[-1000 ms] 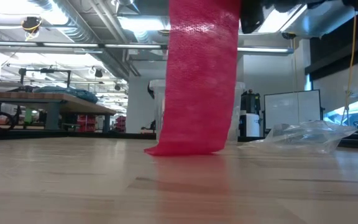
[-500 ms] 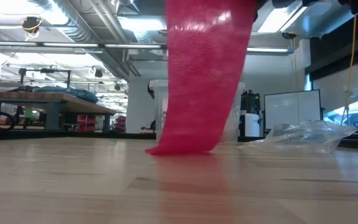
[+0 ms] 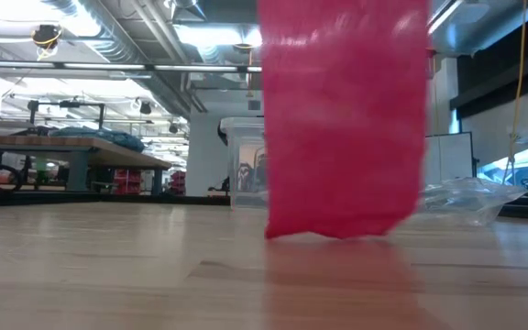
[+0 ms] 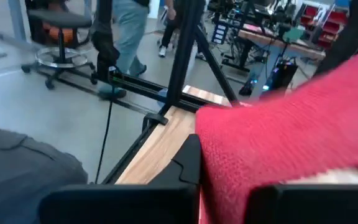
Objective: Roll bandage
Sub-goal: Roll the red bandage
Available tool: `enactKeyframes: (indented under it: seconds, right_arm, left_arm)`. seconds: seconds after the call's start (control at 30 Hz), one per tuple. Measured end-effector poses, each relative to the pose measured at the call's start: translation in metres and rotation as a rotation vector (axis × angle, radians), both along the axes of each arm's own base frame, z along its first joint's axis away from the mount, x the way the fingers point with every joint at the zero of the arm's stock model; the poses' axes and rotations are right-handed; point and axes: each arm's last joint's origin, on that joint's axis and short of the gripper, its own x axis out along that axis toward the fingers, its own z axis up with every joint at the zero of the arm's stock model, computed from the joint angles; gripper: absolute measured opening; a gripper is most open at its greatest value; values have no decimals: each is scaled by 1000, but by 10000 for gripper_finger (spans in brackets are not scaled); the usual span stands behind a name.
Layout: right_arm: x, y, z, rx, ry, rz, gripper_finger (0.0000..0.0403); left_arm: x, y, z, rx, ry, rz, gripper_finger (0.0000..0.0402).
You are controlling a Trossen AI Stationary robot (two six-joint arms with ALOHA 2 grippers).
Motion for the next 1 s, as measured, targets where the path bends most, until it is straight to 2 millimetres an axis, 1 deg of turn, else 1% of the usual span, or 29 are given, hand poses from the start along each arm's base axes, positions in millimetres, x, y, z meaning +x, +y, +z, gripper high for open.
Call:
enactKeyframes:
  seconds: [0.13,0.23,0.3,0.4,0.5,0.63,0.77,1.0]
  right_arm:
    - [2,17,11,-79,32,3,4]
    - [7,21,12,-100,56,3,10]
    - [9,22,14,-98,54,2,11]
    - [7,26,18,-95,41,4,6]
    - [5,33,27,-95,17,16,4]
    - [4,40,47,-108,-23,35,7]
    - [3,47,71,-153,-15,30,4]
    - [3,45,117,-213,32,14,8]
  left_arm:
    - [8,9,-7,-44,-16,-9,4]
    - [14,13,-8,-91,-35,-76,4]
    - [16,15,-7,-121,-54,-87,4]
    - [18,19,-7,-128,-60,-42,4]
    - [19,22,-10,-130,-63,6,4]
    - [24,28,-23,-116,-41,52,4]
    - [27,36,-34,-89,-14,82,4]
    - [33,33,-46,3,61,60,4]
